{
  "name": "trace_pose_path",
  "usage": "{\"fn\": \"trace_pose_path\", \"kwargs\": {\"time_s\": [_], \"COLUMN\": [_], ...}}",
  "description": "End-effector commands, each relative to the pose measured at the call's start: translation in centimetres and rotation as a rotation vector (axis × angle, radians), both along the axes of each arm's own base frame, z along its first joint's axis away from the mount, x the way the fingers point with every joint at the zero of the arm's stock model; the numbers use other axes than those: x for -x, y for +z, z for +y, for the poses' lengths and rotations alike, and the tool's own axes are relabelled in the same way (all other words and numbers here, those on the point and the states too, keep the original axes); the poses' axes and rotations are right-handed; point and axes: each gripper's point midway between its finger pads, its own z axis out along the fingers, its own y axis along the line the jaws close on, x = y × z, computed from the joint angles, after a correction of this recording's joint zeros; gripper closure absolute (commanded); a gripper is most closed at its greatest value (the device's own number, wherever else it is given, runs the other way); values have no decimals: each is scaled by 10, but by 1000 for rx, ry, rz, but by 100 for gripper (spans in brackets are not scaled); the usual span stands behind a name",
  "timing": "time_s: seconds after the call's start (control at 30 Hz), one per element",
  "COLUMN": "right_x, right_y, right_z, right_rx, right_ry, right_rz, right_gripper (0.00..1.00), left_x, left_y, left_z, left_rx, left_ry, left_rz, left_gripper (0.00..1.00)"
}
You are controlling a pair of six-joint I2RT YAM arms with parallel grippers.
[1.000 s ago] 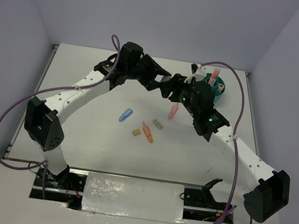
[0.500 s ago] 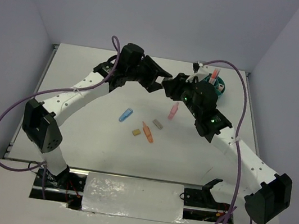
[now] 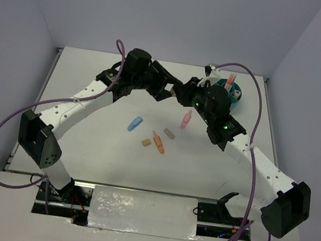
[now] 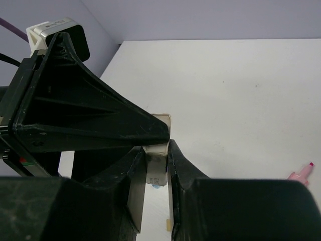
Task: Sort the stationery into containers
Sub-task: Place the stationery in the storage box.
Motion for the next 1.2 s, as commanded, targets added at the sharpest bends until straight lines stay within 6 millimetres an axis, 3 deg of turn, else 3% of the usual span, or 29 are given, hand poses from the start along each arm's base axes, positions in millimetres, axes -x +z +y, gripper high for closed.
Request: {"fn": "trace_pose_path", "kwargs": {"time_s": [0.0,0.03,0.07,0.1,0.13,0.17,0.2,0.23,0.27,0.3,0.33,0.4,0.43,0.47,0.5,0.57,0.6,0.67,0.77,0.87,1.17], "right_x": [-6,-5,-5,-7,-10,-12,-19,-22,-22,-31,-35,-59,-71,-71,-94,-105,-124,-139,-176,-200,-217], "right_y": [25,26,27,31,31,24,24,21,5,9,-6,-3,-7,-22,-19,-32,-31,-32,-35,-45,-72], "right_z": [-1,-1,-3,-5,-9,-15,-23,-28,-38,-48,-67,-85,-106,-118,-124,-142,-141,-148,-154,-163,-202], "right_rx": [-54,-60,-66,-72,-71,-62,-59,-73,-37,-35,-23,-17,-11,22,30,50,44,48,28,20,94], "right_ry": [-14,-13,-21,-37,-56,-96,-129,-161,-211,-273,-343,-445,-521,-582,-651,-756,-787,-840,-894,-911,-1055], "right_rz": [-49,-47,-35,-28,-16,32,60,97,173,191,278,335,372,465,476,552,552,542,526,531,489], "right_gripper": [100,100,100,100,100,100,100,100,100,100,100,100,100,100,100,100,100,100,100,100,100], "left_x": [7,3,-3,-10,-21,-37,-35,-51,-59,-60,-60,-56,-60,-50,-47,-37,-33,-23,-9,7,56], "left_y": [38,40,47,46,50,66,37,32,35,30,31,20,21,16,14,2,-3,-24,-43,-57,-80], "left_z": [4,7,8,13,20,25,43,69,83,100,131,158,173,182,186,191,190,192,193,195,213], "left_rx": [26,11,-3,-69,-110,-200,-344,-456,-511,-579,-632,-701,-712,-727,-748,-779,-787,-820,-838,-850,-886], "left_ry": [-23,-18,-13,-21,-15,-22,-20,65,92,100,158,171,198,191,170,123,98,40,-28,-75,-137], "left_rz": [-120,-133,-157,-220,-271,-376,-278,-272,-276,-273,-254,-248,-264,-264,-282,-281,-277,-235,-215,-205,-186], "left_gripper": [39,29,10,1,1,1,1,1,1,1,1,1,1,1,1,1,1,1,1,1,1]}}
